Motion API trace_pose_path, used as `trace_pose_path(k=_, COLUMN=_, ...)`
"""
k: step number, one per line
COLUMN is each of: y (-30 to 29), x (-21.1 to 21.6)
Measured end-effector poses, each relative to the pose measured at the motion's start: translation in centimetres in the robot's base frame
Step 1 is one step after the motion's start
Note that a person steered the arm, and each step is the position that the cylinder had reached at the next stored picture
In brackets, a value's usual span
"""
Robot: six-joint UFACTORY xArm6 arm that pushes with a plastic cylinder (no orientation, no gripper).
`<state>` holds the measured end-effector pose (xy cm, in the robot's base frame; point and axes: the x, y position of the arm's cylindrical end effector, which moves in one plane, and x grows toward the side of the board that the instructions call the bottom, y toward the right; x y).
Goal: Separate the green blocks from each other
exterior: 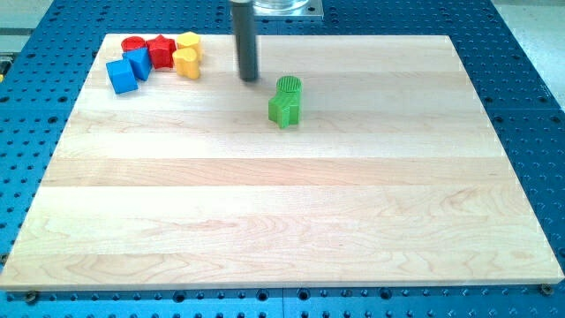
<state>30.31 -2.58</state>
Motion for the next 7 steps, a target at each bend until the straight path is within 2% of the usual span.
trace_pose_path(k=2, y=14.3, x=1.4)
trace_pose_path(k=3, y=10.4, x=3.1)
trace_pose_path(k=4, y=0.7, x=3.3)
trace_pose_path(k=5, y=4.6, x=1.3)
trace_pose_path(k=6, y=8.8, x=6.9)
trace_pose_path(k=7, y=3.3, x=14.4)
